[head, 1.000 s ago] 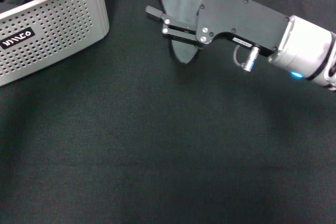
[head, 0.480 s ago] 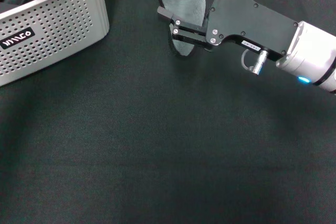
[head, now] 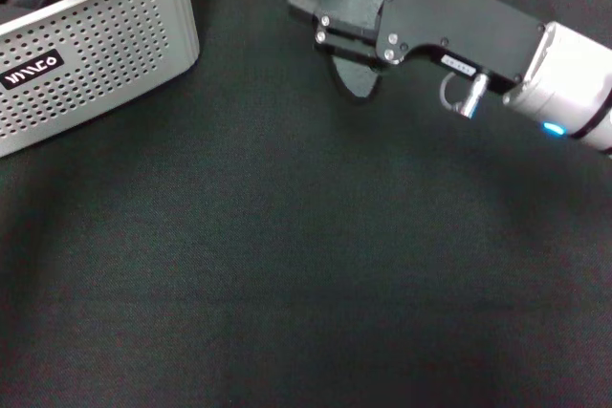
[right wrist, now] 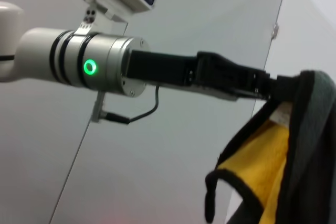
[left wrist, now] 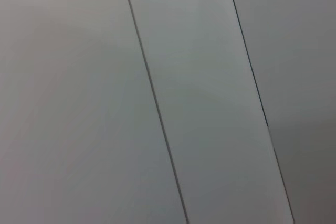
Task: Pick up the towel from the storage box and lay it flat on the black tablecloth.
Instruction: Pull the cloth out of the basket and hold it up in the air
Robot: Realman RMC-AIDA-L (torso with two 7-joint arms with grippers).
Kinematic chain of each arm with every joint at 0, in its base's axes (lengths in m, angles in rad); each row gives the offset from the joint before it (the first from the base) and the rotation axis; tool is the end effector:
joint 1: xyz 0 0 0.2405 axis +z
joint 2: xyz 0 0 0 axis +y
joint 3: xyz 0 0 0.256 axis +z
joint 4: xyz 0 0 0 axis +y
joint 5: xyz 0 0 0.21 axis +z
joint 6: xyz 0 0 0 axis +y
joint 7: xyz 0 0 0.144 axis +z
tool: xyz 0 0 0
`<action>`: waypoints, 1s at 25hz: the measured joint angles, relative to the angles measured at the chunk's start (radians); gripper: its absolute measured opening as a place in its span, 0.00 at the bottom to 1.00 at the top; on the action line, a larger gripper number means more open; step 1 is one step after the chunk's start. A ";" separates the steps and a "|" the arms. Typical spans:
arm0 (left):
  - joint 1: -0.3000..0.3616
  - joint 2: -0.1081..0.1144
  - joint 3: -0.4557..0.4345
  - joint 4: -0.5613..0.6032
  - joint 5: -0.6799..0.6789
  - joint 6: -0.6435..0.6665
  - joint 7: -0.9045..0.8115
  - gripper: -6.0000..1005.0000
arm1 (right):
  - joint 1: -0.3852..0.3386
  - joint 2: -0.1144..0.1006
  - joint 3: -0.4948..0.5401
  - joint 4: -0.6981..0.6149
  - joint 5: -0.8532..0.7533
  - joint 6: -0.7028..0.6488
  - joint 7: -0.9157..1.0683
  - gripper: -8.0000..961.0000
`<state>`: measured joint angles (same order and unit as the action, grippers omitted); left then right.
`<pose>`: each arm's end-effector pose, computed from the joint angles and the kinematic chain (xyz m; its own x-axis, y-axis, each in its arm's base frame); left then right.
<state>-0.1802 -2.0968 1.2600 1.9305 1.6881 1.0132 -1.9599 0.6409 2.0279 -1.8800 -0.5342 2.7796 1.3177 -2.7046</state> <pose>-0.0744 0.3154 0.1281 0.7985 -0.2032 0.5667 0.2813 -0.7063 -0.6496 0.1202 0.3532 -0.0437 0.5353 0.4400 -0.7211 -0.0391 -0.8398 -0.5415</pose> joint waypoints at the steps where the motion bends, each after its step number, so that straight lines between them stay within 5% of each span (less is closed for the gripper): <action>1: 0.000 0.000 0.006 0.000 0.002 0.000 0.000 0.04 | 0.008 0.000 0.006 0.001 0.000 0.000 0.004 0.82; 8: 0.005 0.000 0.019 -0.012 0.005 -0.001 0.001 0.04 | 0.023 0.000 0.022 0.006 0.000 0.030 0.040 0.77; 19: 0.009 0.001 0.033 -0.014 -0.003 0.002 0.001 0.04 | 0.015 0.000 0.024 0.046 0.000 0.056 0.054 0.53; 25: 0.009 0.000 0.044 -0.013 -0.004 0.002 0.001 0.04 | 0.026 0.000 0.024 0.055 0.000 0.051 0.054 0.28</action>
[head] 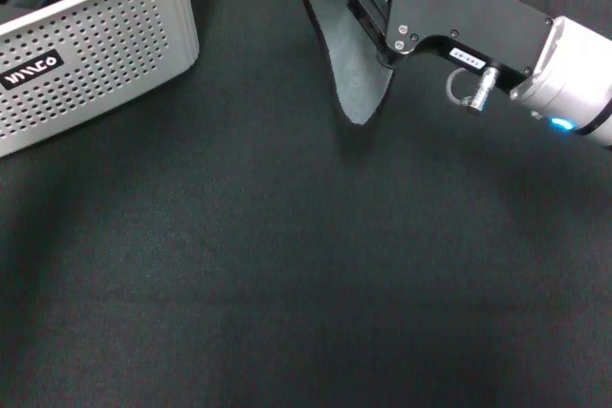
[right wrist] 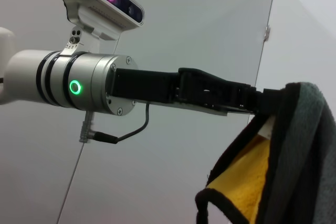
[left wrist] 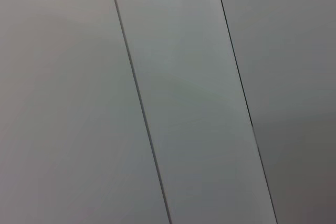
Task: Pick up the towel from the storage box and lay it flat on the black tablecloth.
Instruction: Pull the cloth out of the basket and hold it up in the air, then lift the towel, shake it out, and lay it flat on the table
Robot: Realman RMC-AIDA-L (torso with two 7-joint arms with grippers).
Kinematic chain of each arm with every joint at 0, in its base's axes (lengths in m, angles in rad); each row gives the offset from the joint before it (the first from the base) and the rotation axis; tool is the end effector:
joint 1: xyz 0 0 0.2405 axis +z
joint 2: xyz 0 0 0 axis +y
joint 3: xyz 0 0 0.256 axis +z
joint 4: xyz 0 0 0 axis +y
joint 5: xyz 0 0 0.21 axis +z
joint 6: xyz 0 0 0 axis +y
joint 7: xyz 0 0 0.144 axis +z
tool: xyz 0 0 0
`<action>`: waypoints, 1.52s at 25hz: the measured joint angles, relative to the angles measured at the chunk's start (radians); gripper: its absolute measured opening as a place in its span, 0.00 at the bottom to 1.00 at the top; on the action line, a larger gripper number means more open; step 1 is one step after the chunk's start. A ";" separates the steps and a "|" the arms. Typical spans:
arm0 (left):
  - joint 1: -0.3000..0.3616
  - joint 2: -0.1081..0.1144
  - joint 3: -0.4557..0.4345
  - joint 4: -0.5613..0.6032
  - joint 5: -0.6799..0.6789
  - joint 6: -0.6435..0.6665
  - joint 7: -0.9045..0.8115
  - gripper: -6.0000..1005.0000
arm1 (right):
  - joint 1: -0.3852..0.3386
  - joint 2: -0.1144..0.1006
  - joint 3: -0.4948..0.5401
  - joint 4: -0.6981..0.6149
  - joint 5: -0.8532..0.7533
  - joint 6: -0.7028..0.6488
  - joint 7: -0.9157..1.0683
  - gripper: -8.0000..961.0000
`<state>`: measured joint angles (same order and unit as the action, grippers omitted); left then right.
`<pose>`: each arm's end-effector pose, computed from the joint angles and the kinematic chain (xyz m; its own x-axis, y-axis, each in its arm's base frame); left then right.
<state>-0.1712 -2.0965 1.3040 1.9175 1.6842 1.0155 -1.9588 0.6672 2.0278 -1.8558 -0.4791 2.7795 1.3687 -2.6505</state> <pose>-0.0737 0.3131 0.1152 0.7991 -0.1806 0.5734 0.2758 -0.7374 -0.6166 0.1221 0.3558 -0.0395 0.5172 0.3979 -0.7577 -0.0679 -0.8635 -0.4998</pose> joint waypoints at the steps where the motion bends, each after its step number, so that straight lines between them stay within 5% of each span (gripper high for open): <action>1: 0.000 0.000 0.000 0.000 -0.001 0.000 0.000 0.04 | 0.002 0.000 -0.001 0.003 0.000 -0.002 0.001 0.21; 3: 0.000 0.000 0.001 0.001 -0.007 0.000 0.001 0.04 | 0.009 0.000 -0.004 0.010 0.000 -0.009 0.007 0.08; 17: 0.006 0.001 0.014 -0.010 -0.017 0.006 0.024 0.04 | 0.006 0.000 -0.002 0.025 0.000 -0.014 0.026 0.02; 27: 0.117 0.002 0.004 -0.090 -0.015 0.046 0.147 0.04 | -0.163 -0.009 0.003 -0.141 -0.009 0.023 0.067 0.02; 31: 0.110 0.003 0.005 -0.176 -0.015 0.137 0.189 0.04 | -0.223 -0.020 0.058 -0.242 -0.050 0.024 0.102 0.02; 38: 0.097 0.001 0.009 -0.323 -0.028 0.248 0.287 0.04 | -0.217 -0.015 0.221 -0.292 -0.194 0.020 0.240 0.02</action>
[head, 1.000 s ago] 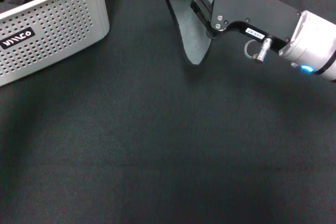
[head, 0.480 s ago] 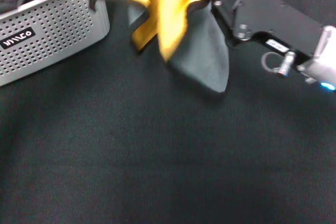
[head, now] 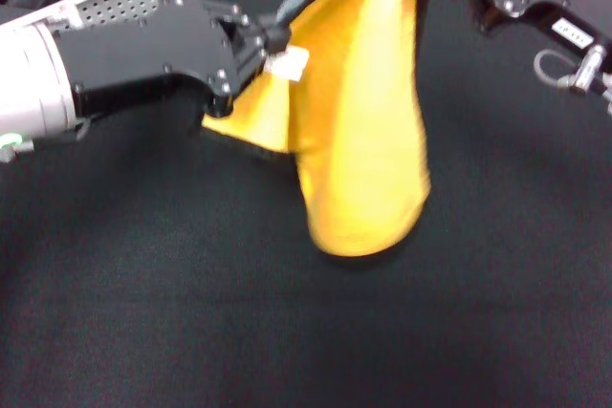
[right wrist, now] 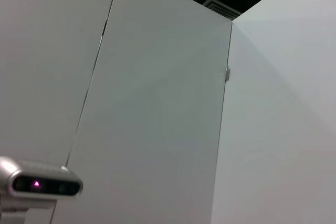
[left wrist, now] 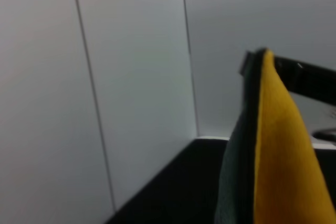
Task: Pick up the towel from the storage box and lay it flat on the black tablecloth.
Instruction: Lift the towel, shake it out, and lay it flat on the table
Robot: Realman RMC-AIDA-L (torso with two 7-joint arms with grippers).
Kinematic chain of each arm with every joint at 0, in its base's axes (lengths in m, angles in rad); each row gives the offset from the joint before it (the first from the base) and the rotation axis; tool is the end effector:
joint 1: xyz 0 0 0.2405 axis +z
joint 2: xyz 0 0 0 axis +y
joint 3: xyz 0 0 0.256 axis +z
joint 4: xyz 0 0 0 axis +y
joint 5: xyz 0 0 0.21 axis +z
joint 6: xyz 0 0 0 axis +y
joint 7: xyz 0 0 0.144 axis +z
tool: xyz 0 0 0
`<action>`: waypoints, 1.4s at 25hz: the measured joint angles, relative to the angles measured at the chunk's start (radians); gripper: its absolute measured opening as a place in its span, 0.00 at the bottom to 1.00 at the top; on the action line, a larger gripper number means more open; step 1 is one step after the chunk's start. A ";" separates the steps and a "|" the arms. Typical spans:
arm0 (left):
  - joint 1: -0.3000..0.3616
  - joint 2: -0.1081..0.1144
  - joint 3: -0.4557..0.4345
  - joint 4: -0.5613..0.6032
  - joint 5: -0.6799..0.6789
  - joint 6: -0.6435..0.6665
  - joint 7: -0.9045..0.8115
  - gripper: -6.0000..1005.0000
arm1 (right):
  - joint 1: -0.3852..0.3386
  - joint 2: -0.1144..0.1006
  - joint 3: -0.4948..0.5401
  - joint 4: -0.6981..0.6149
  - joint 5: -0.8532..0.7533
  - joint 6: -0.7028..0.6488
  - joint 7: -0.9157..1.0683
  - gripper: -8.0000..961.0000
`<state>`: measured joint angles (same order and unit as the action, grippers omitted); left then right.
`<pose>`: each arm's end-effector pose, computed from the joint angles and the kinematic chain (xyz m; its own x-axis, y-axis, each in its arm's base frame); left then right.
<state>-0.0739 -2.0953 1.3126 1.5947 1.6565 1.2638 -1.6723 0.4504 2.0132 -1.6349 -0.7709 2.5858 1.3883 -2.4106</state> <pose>-0.1715 0.2937 0.0511 0.8830 0.0192 0.4691 0.2533 -0.8607 -0.4416 0.1361 0.3385 0.0124 0.4347 0.3691 -0.8215 -0.1617 -0.8653 -0.4744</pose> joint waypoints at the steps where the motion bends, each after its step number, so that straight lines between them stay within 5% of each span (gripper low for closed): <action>1: 0.000 0.000 0.000 -0.009 -0.001 0.007 0.008 0.04 | 0.005 -0.001 0.008 -0.005 -0.012 -0.002 0.014 0.02; 8: -0.014 -0.001 0.004 -0.085 -0.008 0.048 0.059 0.04 | 0.045 0.001 0.095 -0.022 -0.117 -0.006 0.111 0.03; 35: -0.112 0.000 -0.003 -0.316 -0.001 0.059 0.137 0.05 | 0.056 0.000 0.163 -0.094 -0.129 -0.004 0.152 0.04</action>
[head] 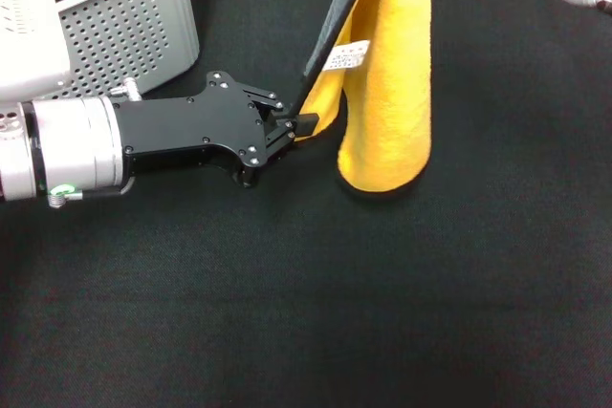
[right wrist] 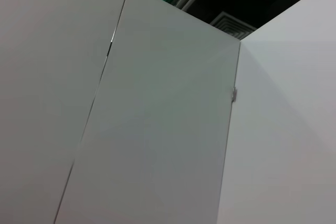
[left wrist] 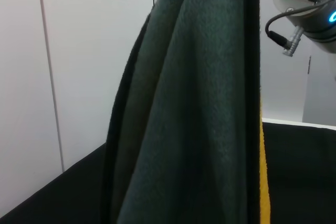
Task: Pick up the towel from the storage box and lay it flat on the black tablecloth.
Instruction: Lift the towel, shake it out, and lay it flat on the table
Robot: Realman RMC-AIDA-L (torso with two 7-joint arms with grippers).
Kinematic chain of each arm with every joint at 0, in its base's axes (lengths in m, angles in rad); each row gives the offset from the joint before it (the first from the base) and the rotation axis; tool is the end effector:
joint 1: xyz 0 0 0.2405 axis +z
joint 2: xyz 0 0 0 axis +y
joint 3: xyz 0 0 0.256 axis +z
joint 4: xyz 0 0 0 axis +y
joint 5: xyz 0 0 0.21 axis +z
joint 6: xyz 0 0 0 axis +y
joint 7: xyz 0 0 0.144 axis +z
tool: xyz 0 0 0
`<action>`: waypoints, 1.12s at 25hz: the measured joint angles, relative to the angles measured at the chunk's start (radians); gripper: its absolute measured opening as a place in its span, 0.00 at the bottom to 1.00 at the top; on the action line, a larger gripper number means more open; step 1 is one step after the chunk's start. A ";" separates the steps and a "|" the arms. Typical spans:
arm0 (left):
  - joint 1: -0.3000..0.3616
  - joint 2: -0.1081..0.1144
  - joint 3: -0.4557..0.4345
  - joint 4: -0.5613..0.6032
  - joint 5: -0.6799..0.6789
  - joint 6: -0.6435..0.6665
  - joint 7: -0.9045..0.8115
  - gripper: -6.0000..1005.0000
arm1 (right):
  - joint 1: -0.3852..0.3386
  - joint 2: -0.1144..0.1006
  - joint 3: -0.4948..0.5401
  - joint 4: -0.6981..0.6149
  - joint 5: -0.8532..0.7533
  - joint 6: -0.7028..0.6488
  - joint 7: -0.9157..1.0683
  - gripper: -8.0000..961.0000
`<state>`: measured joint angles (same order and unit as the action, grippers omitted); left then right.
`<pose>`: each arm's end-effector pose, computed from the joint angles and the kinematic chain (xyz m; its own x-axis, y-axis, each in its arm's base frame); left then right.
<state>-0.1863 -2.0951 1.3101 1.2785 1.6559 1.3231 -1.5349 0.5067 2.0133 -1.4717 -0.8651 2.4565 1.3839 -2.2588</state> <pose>-0.2027 0.3023 0.0066 0.8813 0.1076 0.4601 0.2683 -0.9156 -0.2997 0.1080 0.3561 0.0428 0.4045 0.3960 -0.8244 -0.1175 -0.8714 -0.4763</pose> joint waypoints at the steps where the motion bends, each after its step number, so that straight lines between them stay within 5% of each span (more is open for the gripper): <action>1: 0.000 0.000 0.000 -0.001 0.000 0.000 0.000 0.05 | -0.002 0.000 0.002 -0.001 0.000 0.002 0.000 0.04; 28: -0.008 0.003 -0.048 -0.023 -0.014 0.031 -0.014 0.04 | -0.048 0.002 0.021 -0.002 -0.001 0.027 0.025 0.05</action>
<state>-0.1939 -2.0923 1.2622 1.2550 1.6416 1.3539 -1.5489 0.4587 2.0153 -1.4510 -0.8669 2.4557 1.4114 -2.2340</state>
